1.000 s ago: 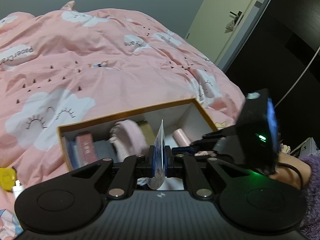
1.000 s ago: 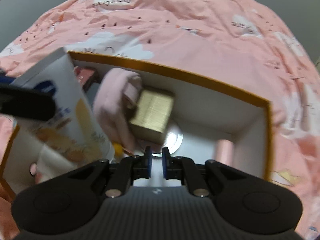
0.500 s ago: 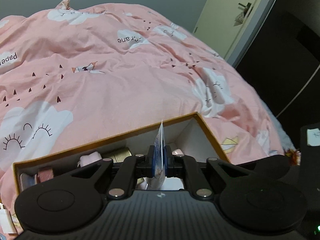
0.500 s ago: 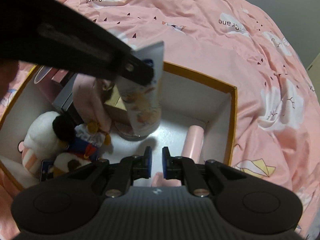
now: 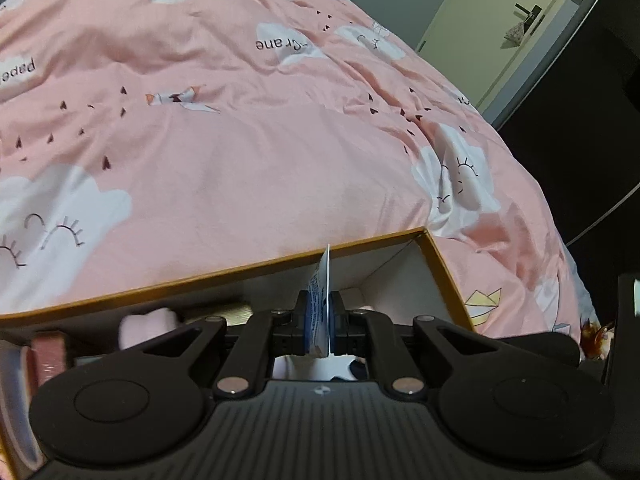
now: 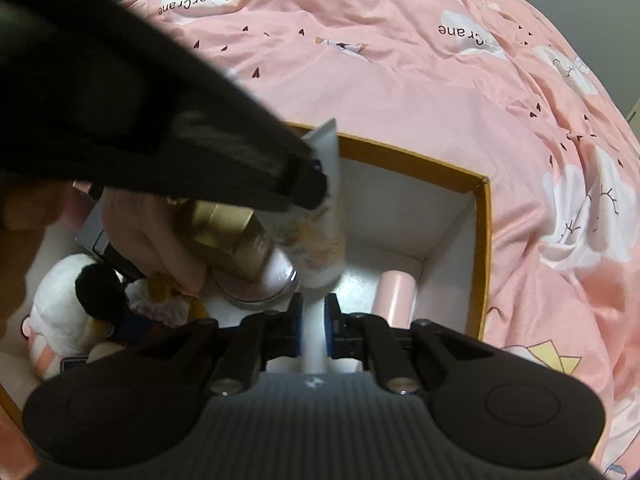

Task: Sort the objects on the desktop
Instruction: 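Lower the Vaseline tube into the shoebox and open the left gripper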

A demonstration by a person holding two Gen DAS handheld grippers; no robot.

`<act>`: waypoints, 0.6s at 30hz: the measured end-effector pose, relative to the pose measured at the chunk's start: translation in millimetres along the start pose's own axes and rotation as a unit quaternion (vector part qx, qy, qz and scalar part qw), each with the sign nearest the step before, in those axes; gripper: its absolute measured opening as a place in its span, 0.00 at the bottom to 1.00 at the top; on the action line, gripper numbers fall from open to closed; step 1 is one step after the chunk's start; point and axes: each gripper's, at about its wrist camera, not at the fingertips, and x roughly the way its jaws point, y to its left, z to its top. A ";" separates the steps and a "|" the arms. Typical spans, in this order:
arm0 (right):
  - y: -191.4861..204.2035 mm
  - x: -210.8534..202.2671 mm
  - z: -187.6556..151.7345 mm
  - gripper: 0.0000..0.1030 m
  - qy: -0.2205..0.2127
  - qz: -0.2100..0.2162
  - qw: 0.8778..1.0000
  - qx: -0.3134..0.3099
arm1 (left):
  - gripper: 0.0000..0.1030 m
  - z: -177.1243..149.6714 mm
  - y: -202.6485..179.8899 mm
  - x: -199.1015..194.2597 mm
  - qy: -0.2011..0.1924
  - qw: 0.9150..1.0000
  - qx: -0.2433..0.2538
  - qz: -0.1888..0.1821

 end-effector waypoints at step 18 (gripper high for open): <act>-1.8 7.9 5.0 0.26 -0.018 -0.018 1.000 0.018 | 0.23 11.3 21.3 -1.9 0.011 0.996 -0.074 -0.057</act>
